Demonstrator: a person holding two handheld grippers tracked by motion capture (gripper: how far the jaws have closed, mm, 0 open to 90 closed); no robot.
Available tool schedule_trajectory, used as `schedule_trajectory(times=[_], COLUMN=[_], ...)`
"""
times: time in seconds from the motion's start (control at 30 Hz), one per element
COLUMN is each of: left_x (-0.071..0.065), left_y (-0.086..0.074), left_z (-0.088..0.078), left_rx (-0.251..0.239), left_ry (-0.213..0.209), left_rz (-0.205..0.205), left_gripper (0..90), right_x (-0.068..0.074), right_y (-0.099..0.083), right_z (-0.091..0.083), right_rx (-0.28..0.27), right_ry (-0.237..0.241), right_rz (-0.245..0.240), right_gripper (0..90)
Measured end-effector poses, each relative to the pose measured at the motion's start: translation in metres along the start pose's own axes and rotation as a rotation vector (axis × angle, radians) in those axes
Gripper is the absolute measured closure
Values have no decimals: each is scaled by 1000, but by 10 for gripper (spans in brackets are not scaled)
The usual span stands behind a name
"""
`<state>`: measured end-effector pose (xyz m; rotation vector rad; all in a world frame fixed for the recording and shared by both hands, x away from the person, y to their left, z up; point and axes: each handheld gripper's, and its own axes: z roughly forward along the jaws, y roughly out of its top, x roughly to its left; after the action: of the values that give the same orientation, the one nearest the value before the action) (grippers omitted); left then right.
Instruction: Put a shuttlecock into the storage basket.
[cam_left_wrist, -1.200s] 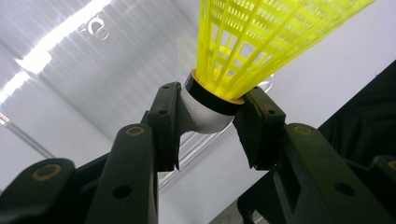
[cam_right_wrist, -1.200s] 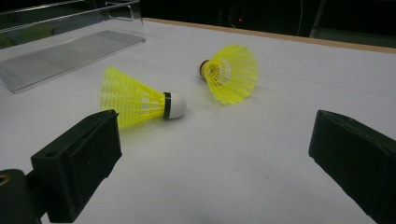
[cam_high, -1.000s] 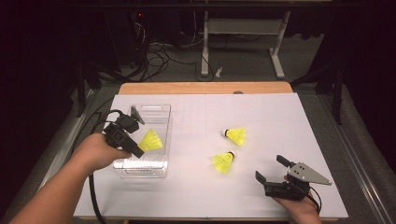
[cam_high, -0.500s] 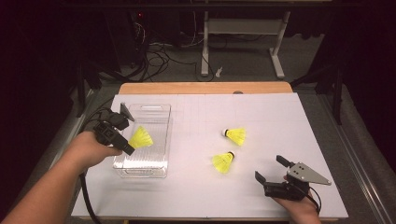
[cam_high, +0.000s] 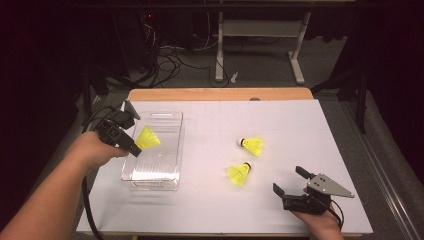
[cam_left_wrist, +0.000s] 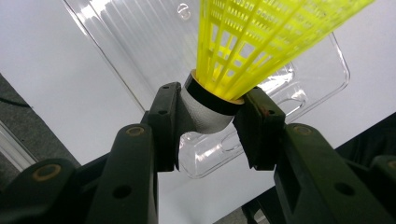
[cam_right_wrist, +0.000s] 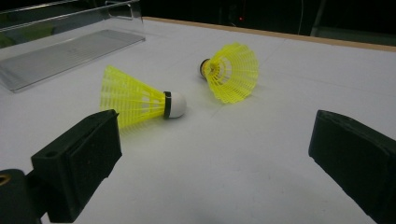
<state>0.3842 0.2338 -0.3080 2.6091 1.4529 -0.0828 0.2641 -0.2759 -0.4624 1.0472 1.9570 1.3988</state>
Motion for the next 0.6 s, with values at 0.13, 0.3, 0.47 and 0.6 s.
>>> schedule_trajectory(times=[0.13, 0.3, 0.47, 0.6], left_x=[0, 6, 8, 7], left_y=[6, 13, 20, 25], left_z=[-4, -7, -2, 3], left_rx=[-1, -11, -9, -15], left_ry=[2, -3, 9, 17], left_rz=[-2, -23, -21, -16], left_gripper=[623, 624, 624, 624], right_x=[0, 0, 0, -1], right_y=[0, 0, 0, 0], right_z=[0, 0, -1, -1], right_rx=[0, 0, -6, 0], right_ry=[1, 4, 5, 4], right_rz=[2, 2, 1, 5], right_gripper=[29, 29, 29, 29])
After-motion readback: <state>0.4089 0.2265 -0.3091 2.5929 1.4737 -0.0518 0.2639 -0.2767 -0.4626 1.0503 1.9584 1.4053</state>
